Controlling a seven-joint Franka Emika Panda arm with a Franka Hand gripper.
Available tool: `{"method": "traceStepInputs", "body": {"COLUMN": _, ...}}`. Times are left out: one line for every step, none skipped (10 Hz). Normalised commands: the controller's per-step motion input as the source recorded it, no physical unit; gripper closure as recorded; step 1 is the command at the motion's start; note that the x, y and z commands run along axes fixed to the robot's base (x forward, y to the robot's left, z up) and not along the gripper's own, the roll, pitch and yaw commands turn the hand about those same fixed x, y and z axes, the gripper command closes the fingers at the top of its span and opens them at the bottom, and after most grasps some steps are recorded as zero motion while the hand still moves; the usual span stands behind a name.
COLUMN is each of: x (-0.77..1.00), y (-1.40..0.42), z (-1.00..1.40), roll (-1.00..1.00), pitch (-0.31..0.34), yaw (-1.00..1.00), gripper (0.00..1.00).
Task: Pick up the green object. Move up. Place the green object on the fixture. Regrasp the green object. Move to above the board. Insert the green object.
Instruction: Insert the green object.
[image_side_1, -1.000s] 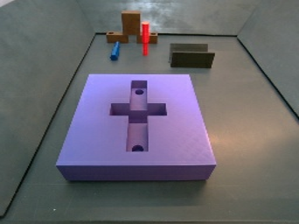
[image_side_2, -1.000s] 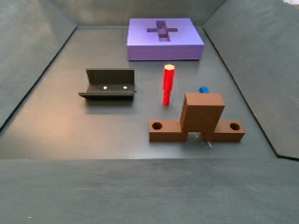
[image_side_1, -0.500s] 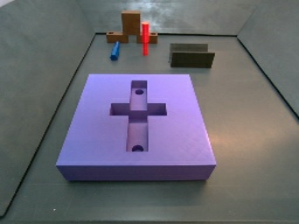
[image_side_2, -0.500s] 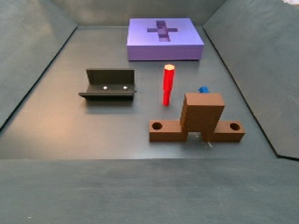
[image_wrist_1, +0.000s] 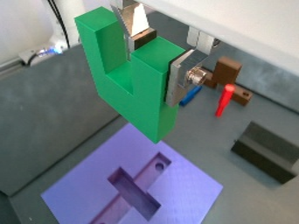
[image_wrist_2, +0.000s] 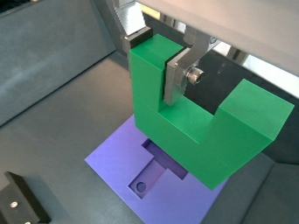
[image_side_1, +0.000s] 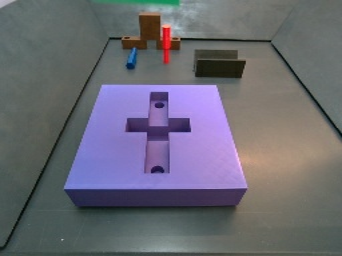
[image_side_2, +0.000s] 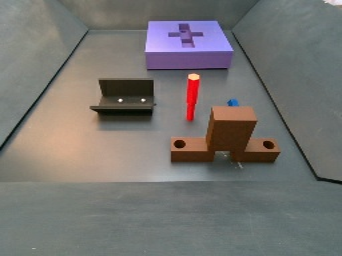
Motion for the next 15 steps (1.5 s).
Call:
{"method": "traceStepInputs", "body": {"x": 0.15, "y": 0.00, "z": -0.91, "roll": -0.12, "pitch": -0.064, "yaw": 0.02, "gripper": 1.00}}
{"method": "traceStepInputs", "body": {"x": 0.11, "y": -0.11, "z": -0.79, "roll": -0.15, "pitch": -0.090, "yaw": 0.00, "gripper": 1.00}}
{"method": "traceStepInputs", "body": {"x": 0.15, "y": -0.15, "z": -0.68, "roll": -0.20, "pitch": -0.093, "yaw": 0.05, "gripper": 1.00}}
{"method": "traceStepInputs", "body": {"x": 0.15, "y": -0.13, "z": -0.74, "roll": -0.17, "pitch": -0.086, "yaw": 0.07, "gripper": 1.00}}
{"method": "traceStepInputs", "body": {"x": 0.08, "y": -0.32, "z": -1.00, "roll": 0.00, "pitch": -0.116, "yaw": 0.04, "gripper": 1.00}}
{"method": "traceStepInputs", "body": {"x": 0.12, "y": -0.29, "z": -0.95, "roll": 0.00, "pitch": -0.147, "yaw": 0.03, "gripper": 1.00}}
{"method": "traceStepInputs", "body": {"x": 0.05, "y": -0.17, "z": -0.83, "roll": -0.05, "pitch": -0.167, "yaw": 0.00, "gripper": 1.00}}
{"method": "traceStepInputs", "body": {"x": 0.03, "y": -0.24, "z": -0.63, "roll": 0.00, "pitch": -0.174, "yaw": 0.00, "gripper": 1.00}}
{"method": "traceStepInputs", "body": {"x": 0.17, "y": -0.27, "z": -0.51, "roll": 0.03, "pitch": -0.124, "yaw": 0.00, "gripper": 1.00}}
{"method": "traceStepInputs", "body": {"x": 0.20, "y": -0.25, "z": -0.56, "roll": 0.02, "pitch": -0.143, "yaw": 0.05, "gripper": 1.00}}
{"method": "traceStepInputs", "body": {"x": 0.15, "y": -0.17, "z": -0.52, "roll": 0.02, "pitch": -0.141, "yaw": 0.08, "gripper": 1.00}}
{"method": "traceStepInputs", "body": {"x": 0.04, "y": 0.00, "z": -0.26, "roll": 0.07, "pitch": -0.074, "yaw": 0.10, "gripper": 1.00}}
{"method": "traceStepInputs", "body": {"x": 0.00, "y": 0.12, "z": -0.11, "roll": 0.09, "pitch": -0.057, "yaw": 0.12, "gripper": 1.00}}
{"method": "traceStepInputs", "body": {"x": 0.00, "y": 0.14, "z": -0.06, "roll": 0.08, "pitch": -0.071, "yaw": 0.13, "gripper": 1.00}}
{"method": "traceStepInputs", "body": {"x": -0.01, "y": 0.18, "z": -0.05, "roll": 0.07, "pitch": -0.090, "yaw": 0.13, "gripper": 1.00}}
